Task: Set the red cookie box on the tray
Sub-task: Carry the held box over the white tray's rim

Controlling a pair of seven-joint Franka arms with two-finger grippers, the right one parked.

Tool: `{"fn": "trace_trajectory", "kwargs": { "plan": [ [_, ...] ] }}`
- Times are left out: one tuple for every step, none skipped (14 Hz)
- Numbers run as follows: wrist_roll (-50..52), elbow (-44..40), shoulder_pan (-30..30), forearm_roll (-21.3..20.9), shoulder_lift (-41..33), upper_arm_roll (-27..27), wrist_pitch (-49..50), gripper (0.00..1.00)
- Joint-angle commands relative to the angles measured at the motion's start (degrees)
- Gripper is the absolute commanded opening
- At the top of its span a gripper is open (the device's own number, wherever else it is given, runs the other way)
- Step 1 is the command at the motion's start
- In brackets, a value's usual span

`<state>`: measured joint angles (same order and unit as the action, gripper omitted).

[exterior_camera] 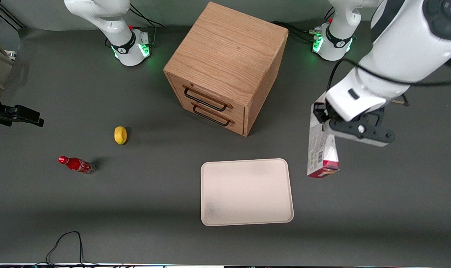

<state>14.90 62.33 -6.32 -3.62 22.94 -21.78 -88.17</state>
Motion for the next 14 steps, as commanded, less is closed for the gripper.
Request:
{"fn": "trace_trajectory", "kwargs": {
  "plan": [
    [10.54,-11.24,-5.7,-1.99,11.39,0.86,-1.37,0.0],
    [13.81,-13.18,-7.72,-4.44,15.08,0.95,-3.48,0.0],
    [16.45,-12.94,-8.87,-6.2,17.29,1.47,-6.8,0.0],
    [17.0,-12.5,-10.01,-7.09,19.84,2.69,-9.97,0.0],
    [17.0,-12.5,-10.37,-7.36,22.04,4.27,-12.0,0.0],
    [17.0,-12.41,-10.46,-7.45,23.98,5.16,-14.2,0.0],
    [17.0,-11.71,-10.38,-7.71,25.21,5.69,-15.7,0.0],
    [17.09,-10.57,-10.37,-7.8,26.1,6.74,-17.37,0.0],
    [17.0,-8.91,-10.46,-7.8,26.8,7.88,-19.12,0.0],
    [16.65,-7.5,-10.38,-7.89,27.42,8.32,-20.53,0.0],
    [16.3,-6.27,-10.46,-8.85,28.12,8.42,-21.5,0.0],
    [16.47,-5.04,-10.46,-9.38,28.74,8.42,-22.82,0.0],
    [16.48,-4.5,-10.38,-9.21,29.44,8.33,-24.05,0.0],
    [16.48,-4.41,-10.37,-9.21,30.49,8.33,-24.58,0.0]
  ]
}}
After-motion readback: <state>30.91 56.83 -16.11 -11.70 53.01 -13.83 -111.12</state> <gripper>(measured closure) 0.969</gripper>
